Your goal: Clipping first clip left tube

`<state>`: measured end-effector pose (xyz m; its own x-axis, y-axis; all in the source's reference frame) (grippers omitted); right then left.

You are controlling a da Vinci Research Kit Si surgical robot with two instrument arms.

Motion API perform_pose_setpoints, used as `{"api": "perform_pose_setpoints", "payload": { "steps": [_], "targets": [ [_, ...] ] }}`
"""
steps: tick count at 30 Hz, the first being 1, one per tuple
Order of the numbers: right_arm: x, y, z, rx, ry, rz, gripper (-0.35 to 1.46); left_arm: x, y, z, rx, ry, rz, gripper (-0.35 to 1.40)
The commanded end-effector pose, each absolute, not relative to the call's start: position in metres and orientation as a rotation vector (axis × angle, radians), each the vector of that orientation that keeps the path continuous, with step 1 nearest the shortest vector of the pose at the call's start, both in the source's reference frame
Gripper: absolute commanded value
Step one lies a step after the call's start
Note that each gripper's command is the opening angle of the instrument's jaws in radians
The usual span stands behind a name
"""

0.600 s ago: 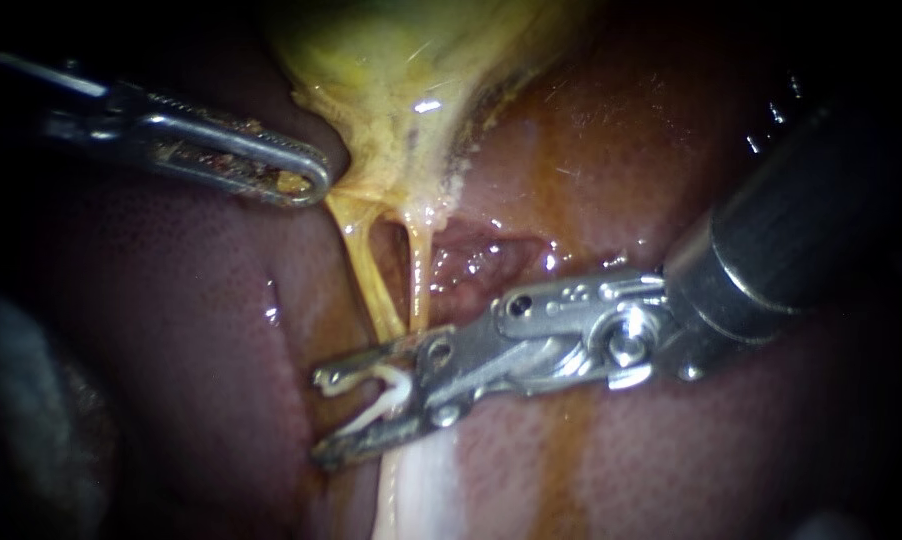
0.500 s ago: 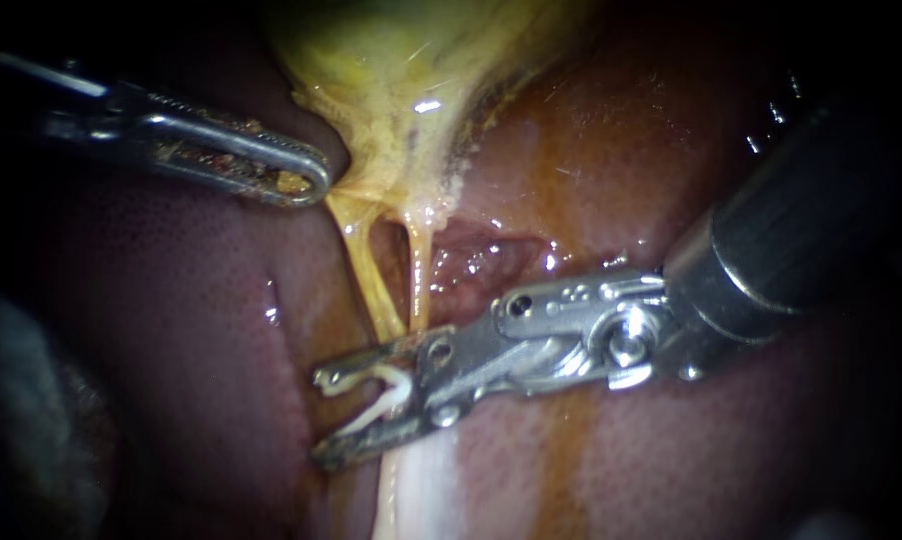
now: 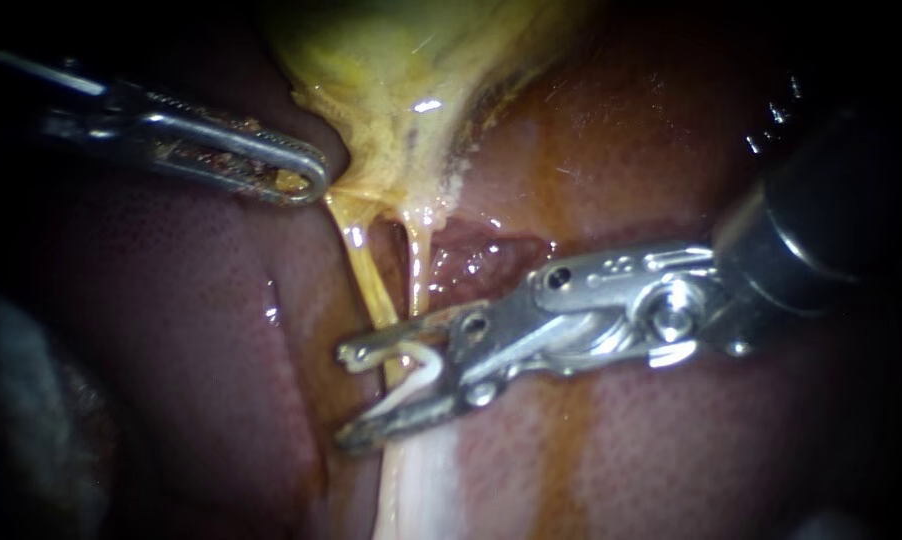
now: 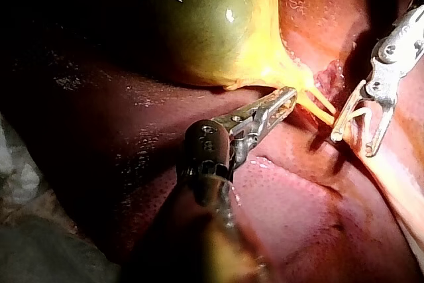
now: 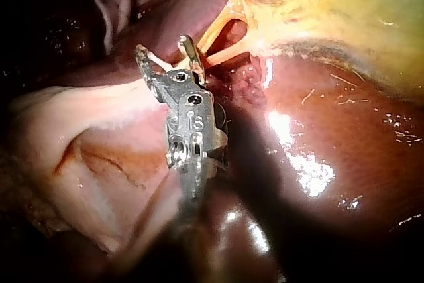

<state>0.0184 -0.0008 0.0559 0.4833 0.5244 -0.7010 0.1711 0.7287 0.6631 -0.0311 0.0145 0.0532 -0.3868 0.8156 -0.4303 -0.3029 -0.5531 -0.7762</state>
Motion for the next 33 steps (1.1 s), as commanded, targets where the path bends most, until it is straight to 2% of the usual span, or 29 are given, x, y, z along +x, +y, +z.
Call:
{"api": "perform_pose_setpoints", "payload": {
  "steps": [1, 11, 17, 27, 33],
  "targets": [
    [0.018, -0.0005, 0.0557, 0.74, 1.081, 0.262, 0.41, -0.031, 0.0145, 0.0532, -1.083, -0.787, 1.996, -0.35],
    [0.0159, 0.0007, 0.056, 0.753, 1.145, 0.323, 0.44, -0.0307, 0.0144, 0.0533, -1.084, -0.789, 1.998, -0.35],
    [0.0161, 0.0005, 0.0573, 0.762, 1.141, 0.342, 0.45, -0.0307, 0.0144, 0.0532, -1.084, -0.789, 1.998, -0.35],
    [0.0161, -0.0011, 0.0623, 0.773, 1.117, 0.374, 0.48, -0.0306, 0.0143, 0.0531, -1.083, -0.788, 1.997, -0.35],
    [0.0165, -0.0008, 0.063, 0.768, 1.112, 0.385, 0.48, -0.0306, 0.0143, 0.0531, -1.083, -0.789, 1.997, -0.35]
  ]
}}
